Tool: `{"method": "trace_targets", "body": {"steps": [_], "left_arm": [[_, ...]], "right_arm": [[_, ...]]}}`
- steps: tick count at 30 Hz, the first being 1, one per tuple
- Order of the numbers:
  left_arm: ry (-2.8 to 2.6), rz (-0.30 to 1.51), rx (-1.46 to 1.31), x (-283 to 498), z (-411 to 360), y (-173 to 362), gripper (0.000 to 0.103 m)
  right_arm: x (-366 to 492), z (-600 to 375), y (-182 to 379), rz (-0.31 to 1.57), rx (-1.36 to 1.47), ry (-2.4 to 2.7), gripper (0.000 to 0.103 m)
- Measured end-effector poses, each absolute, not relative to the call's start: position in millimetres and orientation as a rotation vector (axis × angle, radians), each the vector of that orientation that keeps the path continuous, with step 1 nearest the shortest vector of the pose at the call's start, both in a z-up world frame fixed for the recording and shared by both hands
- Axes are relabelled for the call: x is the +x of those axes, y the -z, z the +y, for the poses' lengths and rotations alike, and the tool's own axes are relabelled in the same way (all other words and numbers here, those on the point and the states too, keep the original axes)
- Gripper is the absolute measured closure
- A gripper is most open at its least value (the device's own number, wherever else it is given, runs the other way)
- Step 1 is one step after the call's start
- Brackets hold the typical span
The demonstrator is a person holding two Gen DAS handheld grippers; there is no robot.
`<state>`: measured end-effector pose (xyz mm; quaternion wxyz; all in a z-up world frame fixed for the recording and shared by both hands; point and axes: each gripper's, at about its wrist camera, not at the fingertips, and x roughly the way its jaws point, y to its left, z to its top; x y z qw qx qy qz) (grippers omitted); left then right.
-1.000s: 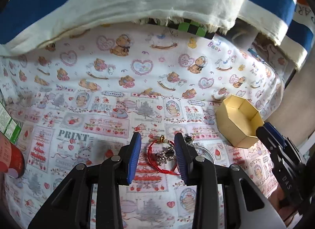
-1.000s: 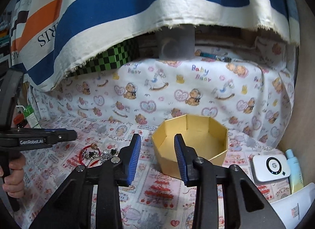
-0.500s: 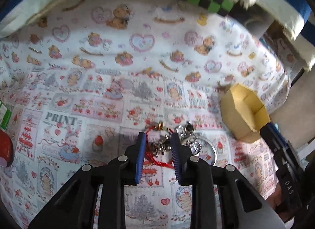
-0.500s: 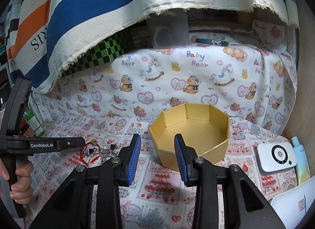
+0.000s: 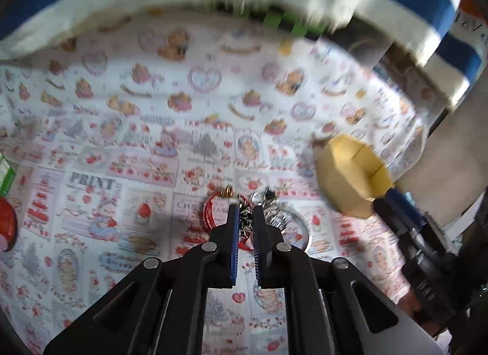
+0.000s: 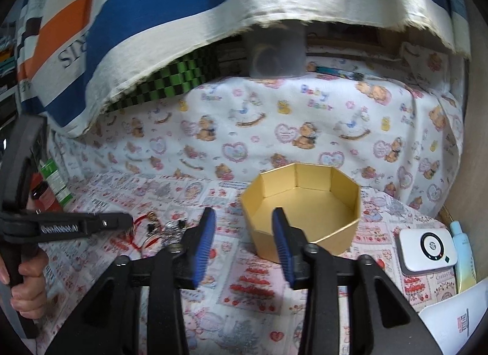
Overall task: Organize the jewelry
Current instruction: 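Lower the left tool onto the jewelry pile and pinch a small charm, then grasp the silver bangle with the right tool while the left tool holds the charm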
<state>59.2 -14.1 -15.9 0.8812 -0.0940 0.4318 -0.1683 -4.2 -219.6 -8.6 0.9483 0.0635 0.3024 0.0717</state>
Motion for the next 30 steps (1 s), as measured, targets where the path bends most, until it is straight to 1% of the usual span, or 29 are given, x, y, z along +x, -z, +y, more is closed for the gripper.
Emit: {"method": "trace_targets", "body": {"steps": [1, 2, 4, 6, 8, 11, 13, 19, 20, 21, 22, 26, 30], "left_arm": [[0.339, 0.873, -0.195, 56, -10, 11, 0.095], [0.307, 0.841, -0.183, 52, -6, 7, 0.095], [0.237, 0.799, -0.163, 50, 0, 4, 0.095], [0.179, 0.776, -0.153, 54, 6, 4, 0.095], [0.154, 0.774, -0.177, 57, 17, 7, 0.095], [0.135, 0.776, -0.219, 62, 32, 9, 0.095], [0.108, 0.771, -0.216, 63, 37, 11, 0.095], [0.064, 0.761, -0.194, 64, 38, 14, 0.095], [0.067, 0.763, -0.194, 64, 38, 15, 0.095], [0.068, 0.762, -0.192, 64, 37, 14, 0.095], [0.068, 0.759, -0.19, 64, 37, 14, 0.095], [0.068, 0.747, -0.186, 61, 35, 12, 0.095], [0.077, 0.73, -0.194, 58, 35, 8, 0.095]], "right_arm": [[-6, -219, 7, 0.619, 0.137, -0.121, 0.041], [-6, -218, 4, 0.629, 0.144, -0.065, 0.029], [-3, -216, 0, 0.655, 0.18, -0.022, 0.018], [4, -207, -2, 0.684, 0.187, -0.078, 0.018], [14, -187, -1, 0.733, 0.104, -0.082, 0.018], [35, -153, 15, 0.88, 0.031, -0.24, 0.018], [45, -139, 28, 0.95, 0.018, -0.25, 0.018], [61, -120, 49, 1.041, -0.02, -0.225, 0.018], [63, -122, 51, 1.057, 0.001, -0.231, 0.022], [64, -122, 51, 1.056, -0.001, -0.223, 0.025], [63, -120, 50, 1.047, -0.009, -0.222, 0.035], [59, -124, 46, 1.048, -0.001, -0.273, 0.036], [36, -136, 27, 0.966, 0.013, -0.308, 0.036]]}}
